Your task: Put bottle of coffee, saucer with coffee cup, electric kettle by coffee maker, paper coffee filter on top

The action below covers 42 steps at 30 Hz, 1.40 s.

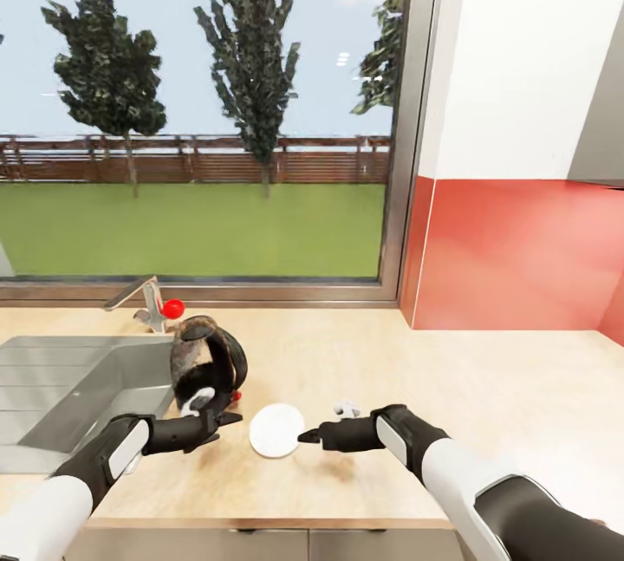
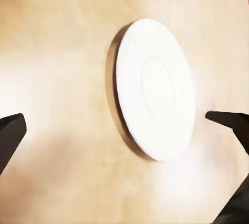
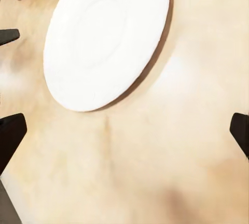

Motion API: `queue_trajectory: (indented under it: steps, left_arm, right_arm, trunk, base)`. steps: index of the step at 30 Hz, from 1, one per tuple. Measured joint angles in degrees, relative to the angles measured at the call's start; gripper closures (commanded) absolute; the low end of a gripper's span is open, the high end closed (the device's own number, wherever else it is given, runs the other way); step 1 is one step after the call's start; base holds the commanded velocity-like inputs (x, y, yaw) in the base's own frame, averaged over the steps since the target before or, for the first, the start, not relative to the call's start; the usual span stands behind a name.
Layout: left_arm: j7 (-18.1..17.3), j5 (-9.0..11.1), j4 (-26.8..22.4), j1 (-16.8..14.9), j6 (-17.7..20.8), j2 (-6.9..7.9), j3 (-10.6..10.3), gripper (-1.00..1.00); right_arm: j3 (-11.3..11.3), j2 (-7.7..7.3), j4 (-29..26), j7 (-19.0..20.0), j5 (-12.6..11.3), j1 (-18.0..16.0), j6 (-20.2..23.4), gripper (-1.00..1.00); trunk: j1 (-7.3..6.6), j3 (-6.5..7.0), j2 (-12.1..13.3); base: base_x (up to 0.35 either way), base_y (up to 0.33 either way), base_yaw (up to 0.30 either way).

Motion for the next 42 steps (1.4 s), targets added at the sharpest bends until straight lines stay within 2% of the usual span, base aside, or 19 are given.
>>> queue_trajectory:
  steps: [10,19,20,24,31,42]
  left_arm:
    - [0.65,0.47,0.01,1.33,0.20,-0.46,0.20,-1.00]
    - [1.18,0.99,-0.02,1.82,-0.11,-0.65,0.37,-1.00]
    - [1.43,1.02,-0.06,1.85,-0.05,-1.14,0.46,-1.00]
    - [2.55,1.04,-0.05,1.87,0.30,-1.71,0.39,-1.00]
    - [2.79,0.95,-0.05,2.43,0.05,-2.51,0.45,-1.00]
    - [2.81,0.92,0.01,2.74,-0.06,-2.75,0.49,-1.00]
  right_arm:
    - [0.27,0.04,0.08,4.13,0.17,1.28,-3.76,-1.00]
    - [-1.02,-0.08,0.08,4.59,-0.36,2.26,-4.52,-1.00]
    - [-1.12,-0.10,0.06,4.62,-0.46,2.39,-4.51,-1.00]
    - [-0.15,-0.12,0.16,4.58,-0.06,2.56,-4.00,-1.00]
    - [-0.12,-0.13,0.14,4.57,-0.03,2.62,-4.02,-1.00]
    - [-0.41,-0.13,0.14,4.57,-0.03,2.80,-4.17,-1.00]
  trunk:
    - [0.01,0.00,0.00]
    - [0.00,0.03,-0.02]
    - [0.00,0.03,-0.02]
    - [-0.02,0.00,-0.01]
    - [-0.01,0.01,-0.01]
    - [0.01,0.01,0.00]
  base:
    - [0.144,0.000,0.000]
    - [0.006,0.000,0.000]
    - [0.051,0.000,0.000]
    - [0.193,-0.024,0.000]
    - [0.091,-0.027,0.000]
    - [0.049,-0.026,0.000]
